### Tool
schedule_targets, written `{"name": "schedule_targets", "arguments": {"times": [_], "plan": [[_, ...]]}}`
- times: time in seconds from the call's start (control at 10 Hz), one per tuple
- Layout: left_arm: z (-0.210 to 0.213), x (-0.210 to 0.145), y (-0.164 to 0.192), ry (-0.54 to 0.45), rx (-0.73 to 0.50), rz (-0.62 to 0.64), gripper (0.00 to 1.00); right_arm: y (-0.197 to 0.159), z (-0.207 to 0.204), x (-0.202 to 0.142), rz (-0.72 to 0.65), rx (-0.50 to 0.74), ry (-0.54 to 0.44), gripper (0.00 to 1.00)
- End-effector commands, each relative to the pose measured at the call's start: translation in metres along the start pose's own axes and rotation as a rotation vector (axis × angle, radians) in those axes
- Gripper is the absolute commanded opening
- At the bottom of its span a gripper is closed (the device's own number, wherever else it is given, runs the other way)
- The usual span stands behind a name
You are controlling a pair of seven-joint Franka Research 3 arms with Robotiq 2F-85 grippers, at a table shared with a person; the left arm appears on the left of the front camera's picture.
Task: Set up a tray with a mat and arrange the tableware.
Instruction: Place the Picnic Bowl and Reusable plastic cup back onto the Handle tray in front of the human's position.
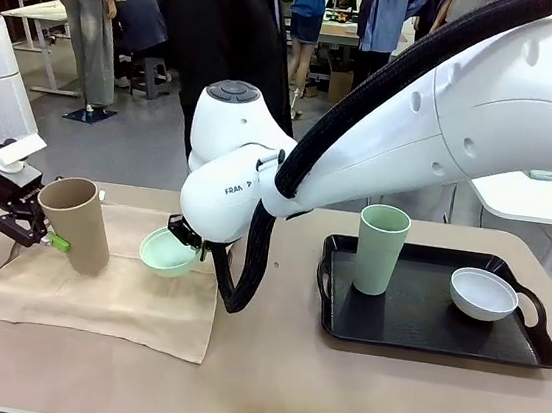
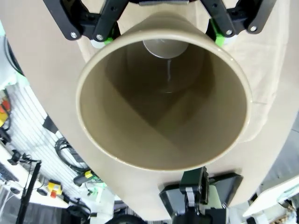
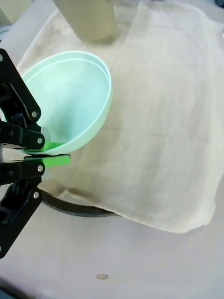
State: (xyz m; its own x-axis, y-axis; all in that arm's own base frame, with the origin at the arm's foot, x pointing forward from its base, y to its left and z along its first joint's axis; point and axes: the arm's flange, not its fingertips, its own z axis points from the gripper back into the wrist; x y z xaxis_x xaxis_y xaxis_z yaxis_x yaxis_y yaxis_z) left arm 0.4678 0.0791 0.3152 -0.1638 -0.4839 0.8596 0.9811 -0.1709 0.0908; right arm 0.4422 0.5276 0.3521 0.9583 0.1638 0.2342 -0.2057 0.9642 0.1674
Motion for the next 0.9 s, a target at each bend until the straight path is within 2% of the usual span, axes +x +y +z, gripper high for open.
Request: {"name": "schedule_targets", "arguments": {"times": [0.0,0.1,0.2,0.3,0.4,0.5,0.7,0.8], "plan": [[-0.003,-0.008,0.007,-0.031,0.016,-0.017,0.85,-0.003,-0.011,0.002,0.011,0.027,0.012,0.05],[-0.003,-0.011,0.010,-0.055,0.008,-0.010,0.85,-0.005,-0.015,0.003,0.020,0.036,0.015,0.05],[-0.003,-0.011,0.011,-0.068,-0.002,0.000,1.00,-0.005,-0.016,0.003,0.029,0.043,0.020,0.28],[-0.003,-0.013,0.012,-0.060,-0.006,0.028,1.00,-0.005,-0.016,0.003,0.033,0.049,0.021,0.64],[-0.004,-0.014,0.009,-0.062,-0.008,0.039,1.00,-0.005,-0.015,0.001,0.033,0.049,0.021,0.87],[-0.003,-0.013,0.011,-0.050,-0.011,0.067,1.00,-0.003,-0.010,0.000,0.042,0.036,0.023,1.00],[0.002,-0.012,0.010,0.013,-0.018,0.129,1.00,0.000,0.007,-0.007,0.064,0.016,0.020,1.00],[0.008,-0.015,0.007,0.061,-0.008,0.155,1.00,-0.002,0.018,-0.012,0.071,0.005,0.004,0.59]]}}
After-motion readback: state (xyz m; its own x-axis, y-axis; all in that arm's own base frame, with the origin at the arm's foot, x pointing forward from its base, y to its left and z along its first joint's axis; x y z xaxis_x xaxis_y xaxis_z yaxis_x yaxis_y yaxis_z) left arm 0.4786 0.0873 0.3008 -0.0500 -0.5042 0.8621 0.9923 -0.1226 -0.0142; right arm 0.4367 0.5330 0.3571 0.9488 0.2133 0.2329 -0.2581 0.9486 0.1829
